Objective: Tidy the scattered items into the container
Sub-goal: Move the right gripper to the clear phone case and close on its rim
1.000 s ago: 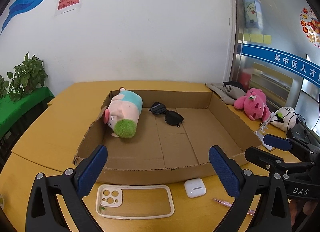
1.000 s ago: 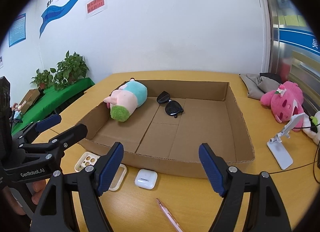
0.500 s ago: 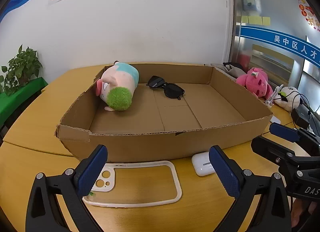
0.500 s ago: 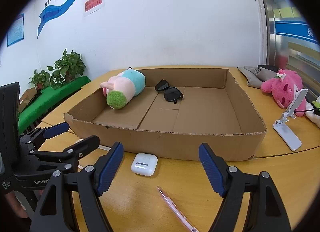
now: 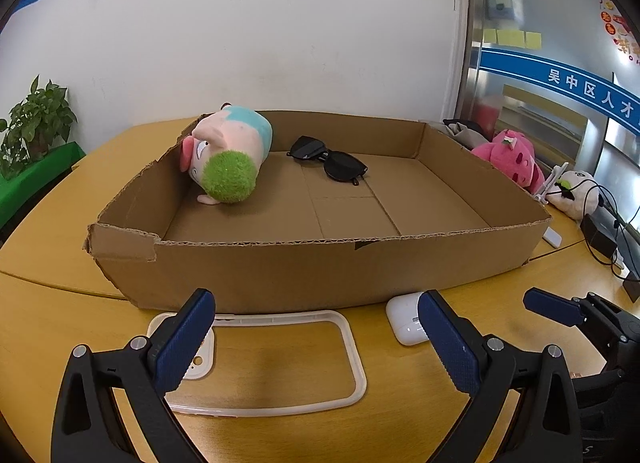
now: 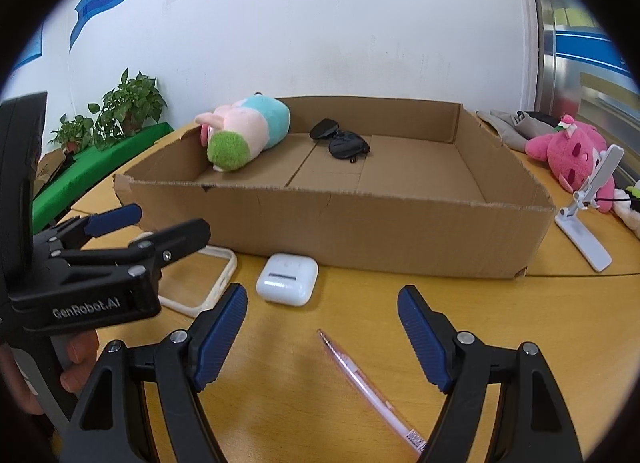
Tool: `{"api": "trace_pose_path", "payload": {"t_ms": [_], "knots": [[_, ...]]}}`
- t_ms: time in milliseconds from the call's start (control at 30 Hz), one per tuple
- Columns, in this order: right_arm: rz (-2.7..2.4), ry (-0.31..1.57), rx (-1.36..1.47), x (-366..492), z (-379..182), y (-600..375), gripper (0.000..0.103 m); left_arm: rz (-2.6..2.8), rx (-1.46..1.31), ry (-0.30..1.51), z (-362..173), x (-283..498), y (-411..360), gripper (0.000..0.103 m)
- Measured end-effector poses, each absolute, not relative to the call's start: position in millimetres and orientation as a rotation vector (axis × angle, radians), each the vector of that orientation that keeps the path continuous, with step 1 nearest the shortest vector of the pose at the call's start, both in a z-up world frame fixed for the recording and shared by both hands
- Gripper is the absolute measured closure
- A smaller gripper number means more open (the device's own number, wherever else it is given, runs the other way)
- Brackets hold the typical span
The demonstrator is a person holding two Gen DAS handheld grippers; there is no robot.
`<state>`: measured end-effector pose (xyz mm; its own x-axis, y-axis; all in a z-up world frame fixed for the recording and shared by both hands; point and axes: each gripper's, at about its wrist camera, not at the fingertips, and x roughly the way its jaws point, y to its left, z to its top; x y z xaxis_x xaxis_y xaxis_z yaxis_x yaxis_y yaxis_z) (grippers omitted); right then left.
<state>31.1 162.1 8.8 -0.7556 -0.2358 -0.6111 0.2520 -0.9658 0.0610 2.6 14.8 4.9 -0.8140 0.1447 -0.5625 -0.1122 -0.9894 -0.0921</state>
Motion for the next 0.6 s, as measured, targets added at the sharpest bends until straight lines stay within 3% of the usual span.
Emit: {"api": "trace_pose_path", "payload": {"t_ms": [233,600], "knots": [[-2.66,0.072,1.088,32,-4,159,0.025,2.845,-0.947,-0.078,4,0,3,0.0],[-2.583,-0.028,1.183,31,12,168,0.025,2.85,-1.067,-0.143,0,-10,-49,0.0]]}}
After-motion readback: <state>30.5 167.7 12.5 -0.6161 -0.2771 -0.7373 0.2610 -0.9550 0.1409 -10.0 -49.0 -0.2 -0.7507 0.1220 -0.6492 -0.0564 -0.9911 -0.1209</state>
